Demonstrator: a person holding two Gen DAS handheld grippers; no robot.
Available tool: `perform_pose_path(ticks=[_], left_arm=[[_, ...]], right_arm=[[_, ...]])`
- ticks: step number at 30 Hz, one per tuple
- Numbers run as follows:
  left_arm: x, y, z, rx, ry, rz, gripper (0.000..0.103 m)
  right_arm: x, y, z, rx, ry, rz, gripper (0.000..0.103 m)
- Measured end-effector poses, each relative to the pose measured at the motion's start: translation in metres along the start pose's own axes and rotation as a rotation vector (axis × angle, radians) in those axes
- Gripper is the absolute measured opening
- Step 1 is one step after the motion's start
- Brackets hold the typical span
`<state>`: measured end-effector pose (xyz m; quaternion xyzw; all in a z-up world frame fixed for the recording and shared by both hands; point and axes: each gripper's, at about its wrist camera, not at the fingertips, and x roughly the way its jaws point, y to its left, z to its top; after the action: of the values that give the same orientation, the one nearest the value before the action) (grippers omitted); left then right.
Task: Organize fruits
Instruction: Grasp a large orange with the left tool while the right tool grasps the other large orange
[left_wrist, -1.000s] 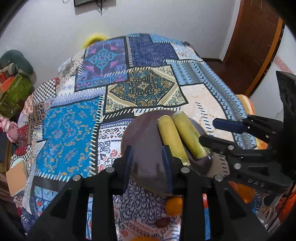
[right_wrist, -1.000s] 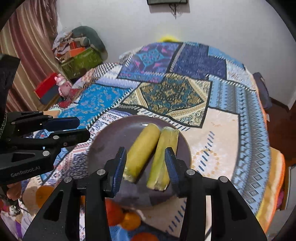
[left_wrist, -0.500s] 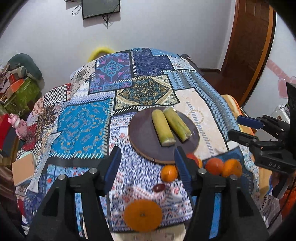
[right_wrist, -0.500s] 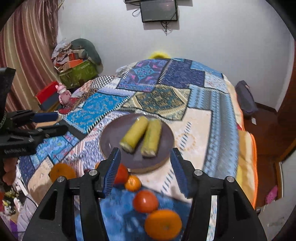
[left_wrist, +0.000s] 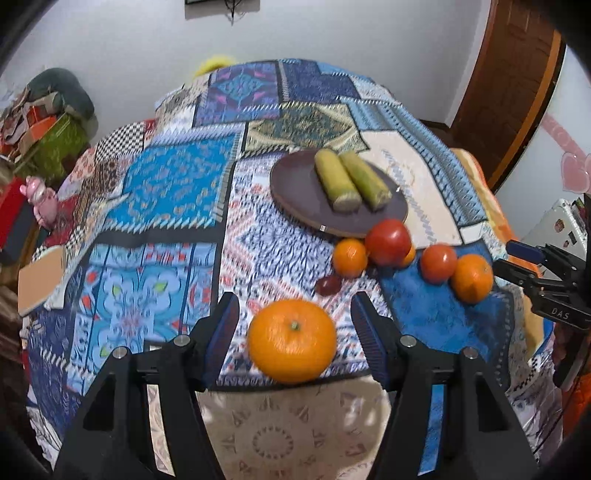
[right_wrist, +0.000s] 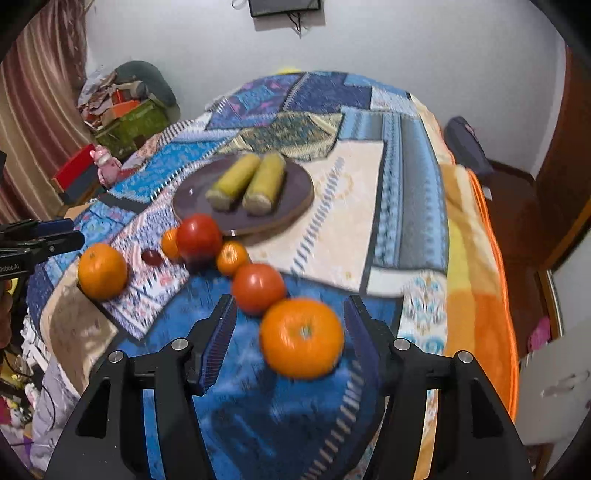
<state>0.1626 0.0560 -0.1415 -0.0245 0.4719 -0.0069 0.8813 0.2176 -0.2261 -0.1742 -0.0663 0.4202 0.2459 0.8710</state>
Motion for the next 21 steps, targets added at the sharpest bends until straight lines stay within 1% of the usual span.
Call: perform_pose_path(ticks=[2,3,5,7,10,13,18,21], left_arm=[[0.004,0.002,-0.006,-0.004,0.014,0.008,0.063],[0.006,0.003,-0.01,-0.008,0.021,0.007,0.063],[0.011,0.006,-0.016,-0.022,0.035,-0.003,0.064],[0.018,0.006,-0.021,-0.032,0.058,-0.015,0.064],[0.03,0.004,-0.026,-0.027,0.093,-0.01,0.064],[0.038,0.004,-0.028,-0.032,0.107,-0.012,0.068],[0.049,0.004,-0.027,-0.043,0.124,-0.013,0.069],[0.054,0.006,-0.025,-0.053,0.126,-0.025,0.069]], right_arm=[[0.001,-0.001,-0.007,0.002,0.011,-0.006,0.058],[0.001,-0.002,-0.011,0.007,0.017,-0.011,0.06],[0.003,-0.003,-0.017,0.02,0.026,-0.01,0.062],[0.006,-0.004,-0.022,0.034,0.038,-0.002,0.063],[0.012,-0.005,-0.027,0.05,0.055,0.002,0.063],[0.017,-0.006,-0.027,0.055,0.065,0.005,0.063],[0.028,-0.009,-0.026,0.072,0.089,0.02,0.063],[0.035,-0.009,-0.026,0.072,0.098,0.011,0.064]])
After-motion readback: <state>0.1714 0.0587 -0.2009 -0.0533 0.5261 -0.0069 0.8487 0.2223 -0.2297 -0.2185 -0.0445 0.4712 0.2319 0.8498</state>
